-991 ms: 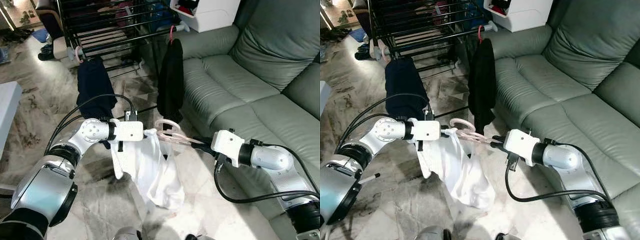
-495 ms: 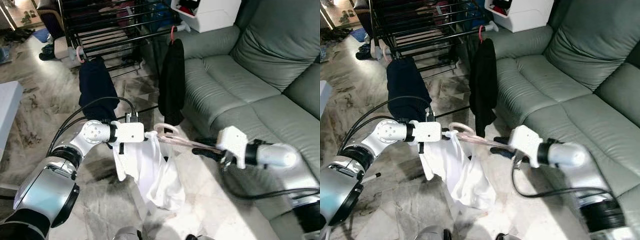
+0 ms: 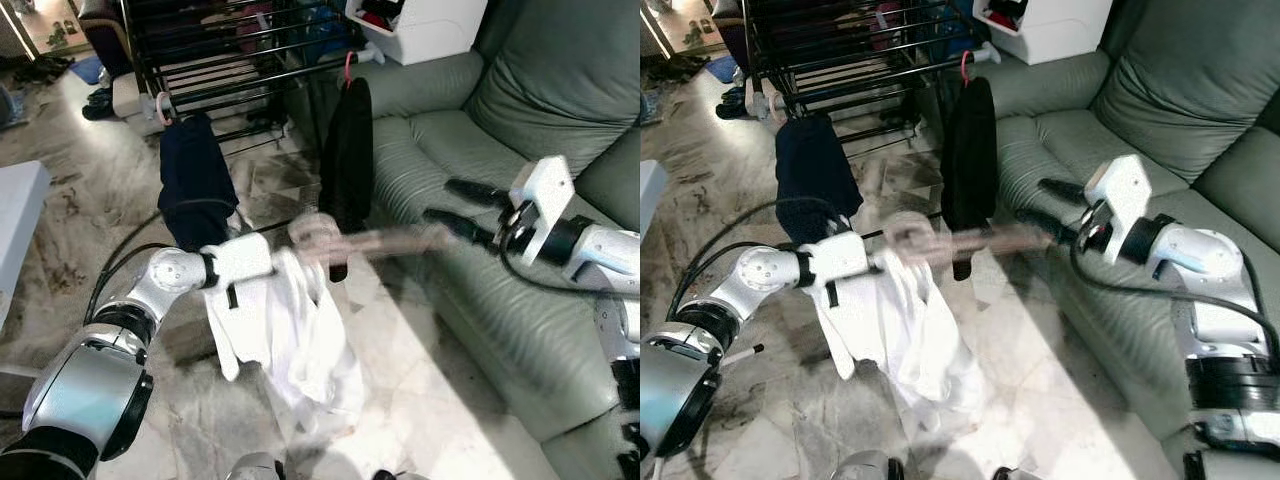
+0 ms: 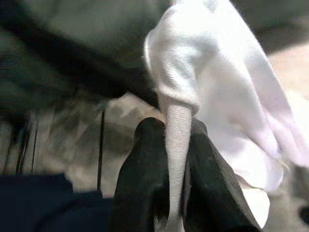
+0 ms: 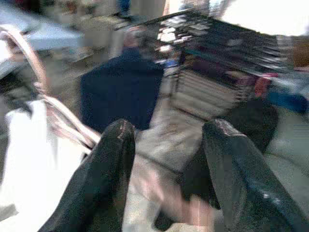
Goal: Hang hanger
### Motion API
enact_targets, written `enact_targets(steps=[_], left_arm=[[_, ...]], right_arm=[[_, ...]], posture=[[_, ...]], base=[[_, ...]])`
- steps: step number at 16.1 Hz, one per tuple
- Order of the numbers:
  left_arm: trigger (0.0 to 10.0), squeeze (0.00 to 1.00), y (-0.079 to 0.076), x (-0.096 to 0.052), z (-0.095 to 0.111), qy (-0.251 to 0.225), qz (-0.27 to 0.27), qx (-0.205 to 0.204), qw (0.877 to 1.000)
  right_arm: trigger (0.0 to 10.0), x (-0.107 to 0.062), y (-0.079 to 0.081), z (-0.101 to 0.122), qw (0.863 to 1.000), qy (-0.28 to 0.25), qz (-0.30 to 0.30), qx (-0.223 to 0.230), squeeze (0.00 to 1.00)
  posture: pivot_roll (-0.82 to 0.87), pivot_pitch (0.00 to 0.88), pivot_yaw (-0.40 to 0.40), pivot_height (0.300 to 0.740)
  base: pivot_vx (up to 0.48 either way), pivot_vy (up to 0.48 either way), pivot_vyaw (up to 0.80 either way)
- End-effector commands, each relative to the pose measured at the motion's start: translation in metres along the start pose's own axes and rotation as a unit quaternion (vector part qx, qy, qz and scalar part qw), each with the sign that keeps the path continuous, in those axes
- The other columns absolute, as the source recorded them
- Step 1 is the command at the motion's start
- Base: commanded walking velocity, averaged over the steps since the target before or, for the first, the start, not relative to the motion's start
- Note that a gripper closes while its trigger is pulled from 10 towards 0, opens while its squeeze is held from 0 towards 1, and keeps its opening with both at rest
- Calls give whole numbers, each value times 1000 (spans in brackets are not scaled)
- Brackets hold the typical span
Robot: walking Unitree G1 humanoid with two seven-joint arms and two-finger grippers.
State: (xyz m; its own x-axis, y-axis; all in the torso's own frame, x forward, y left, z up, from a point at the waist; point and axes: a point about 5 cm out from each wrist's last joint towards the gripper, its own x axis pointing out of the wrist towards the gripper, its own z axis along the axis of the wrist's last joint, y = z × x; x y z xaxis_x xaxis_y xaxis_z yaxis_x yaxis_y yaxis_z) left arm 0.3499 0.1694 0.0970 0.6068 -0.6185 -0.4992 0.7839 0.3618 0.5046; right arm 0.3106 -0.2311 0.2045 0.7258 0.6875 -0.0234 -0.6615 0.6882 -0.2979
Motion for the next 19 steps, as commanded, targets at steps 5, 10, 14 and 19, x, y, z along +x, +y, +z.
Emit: enact_targets(steps=[5, 10, 14, 19], left_arm=[[0, 0, 38, -6, 13, -63, 173, -168, 968], [0, 0, 29, 6, 56, -173, 95, -101, 975], [0, 0, 28, 6, 81, -213, 59, -56, 974], [0, 0, 34, -4, 125, -296, 47, -35, 953]], right_arm=[[10000, -1, 7, -11, 986, -56, -127, 94, 1000], [10000, 31, 59, -73, 971, 66, -114, 200, 1000], [10000, 62, 80, -80, 963, 82, -63, 250, 1000], [10000, 70, 75, -89, 960, 101, -74, 250, 1000]], posture=[[-33, 0, 80, 740], [-7, 0, 64, 740], [7, 0, 60, 740], [15, 0, 53, 740]], base=[[0, 0, 0], [0, 0, 0], [0, 0, 0], [0, 0, 0]])
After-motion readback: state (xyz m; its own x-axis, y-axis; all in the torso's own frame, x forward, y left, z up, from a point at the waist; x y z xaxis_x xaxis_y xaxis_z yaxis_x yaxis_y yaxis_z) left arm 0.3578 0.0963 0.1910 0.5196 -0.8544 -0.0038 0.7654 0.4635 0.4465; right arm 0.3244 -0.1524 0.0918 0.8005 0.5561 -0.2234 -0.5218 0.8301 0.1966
